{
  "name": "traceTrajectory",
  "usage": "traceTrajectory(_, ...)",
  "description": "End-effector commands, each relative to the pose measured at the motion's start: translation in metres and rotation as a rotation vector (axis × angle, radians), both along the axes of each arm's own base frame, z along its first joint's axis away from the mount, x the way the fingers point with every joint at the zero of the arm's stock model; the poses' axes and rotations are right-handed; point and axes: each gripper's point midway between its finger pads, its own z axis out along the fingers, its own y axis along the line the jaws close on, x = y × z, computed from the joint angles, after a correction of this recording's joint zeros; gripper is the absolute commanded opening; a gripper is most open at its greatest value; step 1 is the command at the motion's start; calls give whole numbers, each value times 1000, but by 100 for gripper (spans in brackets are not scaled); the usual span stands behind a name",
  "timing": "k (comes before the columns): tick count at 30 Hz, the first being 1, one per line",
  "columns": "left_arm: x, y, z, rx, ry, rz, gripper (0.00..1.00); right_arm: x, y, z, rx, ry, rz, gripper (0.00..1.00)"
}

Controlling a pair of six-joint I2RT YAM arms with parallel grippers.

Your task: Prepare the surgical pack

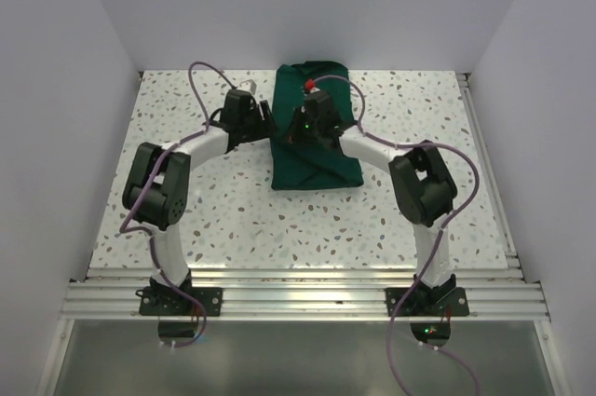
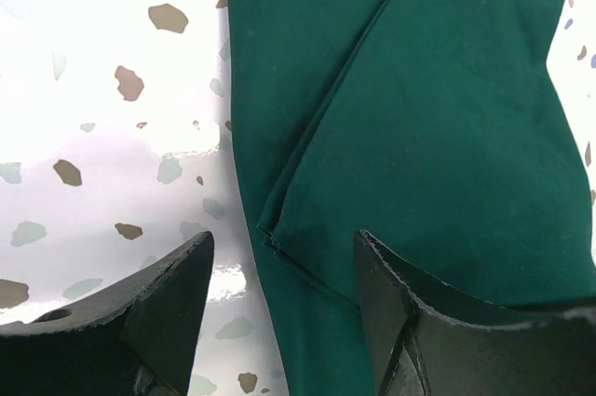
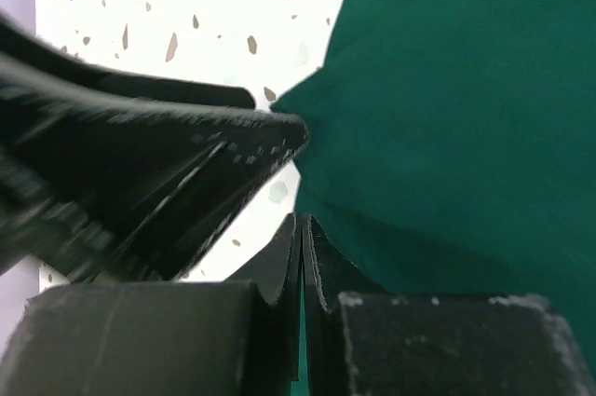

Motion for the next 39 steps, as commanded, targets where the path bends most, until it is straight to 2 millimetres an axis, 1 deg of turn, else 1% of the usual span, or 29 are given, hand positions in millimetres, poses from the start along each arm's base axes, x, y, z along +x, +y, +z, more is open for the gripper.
traceTrajectory(1, 7, -10, 4, -54, -33, -12, 65, 8, -32, 61, 19, -125, -66, 0)
traceTrajectory(2, 7, -11, 1, -55, -29, -14, 65, 6, -40, 77, 33, -154, -79, 0)
traceTrajectory(3, 7, -12, 1, -61, -32, -20, 64, 3, -54, 66, 16, -133, -100, 0)
traceTrajectory(4, 7, -13, 1, -63, -31, -22, 63, 1, -62, 70, 18, -139, -110, 0)
traceTrajectory(5, 7, -14, -1, -63, -29, -23, 62, -3, -72, 84, 35, -160, -125, 0)
traceTrajectory(6, 8, -14, -3, -62, -28, -23, 60, -8, -91, 70, 23, -129, -149, 0)
traceTrajectory(8, 9, -15, -6, -61, -25, -25, 59, -14, -109, 71, 39, -136, -173, 0)
traceTrajectory(9, 10, -16, -7, -63, -28, -24, 56, -24, -130, 68, 42, -128, -201, 0)
traceTrajectory(11, 11, -17, -9, -64, -29, -29, 50, -32, -146, 67, 48, -137, -222, 0)
traceTrajectory(12, 12, -18, -9, -68, -32, -30, 43, -42, -159, 61, 43, -129, -237, 0)
traceTrajectory(13, 13, -18, -9, -69, -35, -30, 40, -48, -163, 59, 43, -129, -238, 0)
traceTrajectory(14, 14, -18, -10, -68, -35, -27, 35, -56, -166, 50, 34, -119, -234, 0)
traceTrajectory(16, 15, -16, -12, -60, -35, -19, 30, -63, -168, 46, 36, -110, -222, 0)
traceTrajectory(17, 16, -16, -13, -56, -35, -16, 22, -66, -167, 42, 37, -101, -215, 0)
traceTrajectory(18, 17, -14, -14, -47, -35, -10, 19, -71, -168, 33, 31, -83, -213, 0)
traceTrajectory(19, 17, -14, -14, -44, -35, -9, 15, -73, -168, 30, 34, -78, -212, 0)
traceTrajectory(20, 18, -13, -15, -40, -37, -6, 8, -74, -169, 28, 39, -77, -217, 0)
traceTrajectory(21, 18, -12, -16, -34, -34, 1, 6, -78, -171, 21, 33, -65, -221, 0)
traceTrajectory(23, 19, -11, -16, -28, -36, 4, 0, -82, -174, 17, 33, -63, -231, 0)
traceTrajectory(24, 19, -9, -18, -20, -33, 7, 0, -89, -177, 7, 24, -47, -234, 0)
traceTrajectory(25, 20, -9, -17, -18, -33, 10, 0, -92, -178, 6, 26, -50, -240, 0)
traceTrajectory(26, 20, -9, -18, -16, -33, 12, 0, -92, -180, 7, 40, -69, -257, 0)
traceTrajectory(27, 20, -8, -18, -12, -34, 13, 0, -101, -184, -6, 34, -49, -263, 0)
traceTrajectory(30, 21, -6, -20, -4, -32, 21, 0, -113, -188, -16, 43, -41, -279, 0)
traceTrajectory(31, 20, -6, -19, -3, -33, 20, 0, -116, -188, -18, 44, -38, -278, 0)
traceTrajectory(32, 20, -6, -19, -2, -31, 22, 0, -122, -192, -22, 42, -32, -286, 0)
traceTrajectory(35, 22, -4, -17, 5, -39, 28, 0, -132, -201, -26, 18, -42, -318, 0)
traceTrajectory(36, 23, -2, -15, 13, -42, 35, 0, -143, -209, -32, -17, -24, -322, 0)
traceTrajectory(39, 25, -2, -14, 15, -46, 36, 0, -144, -209, -28, -26, -27, -311, 0)
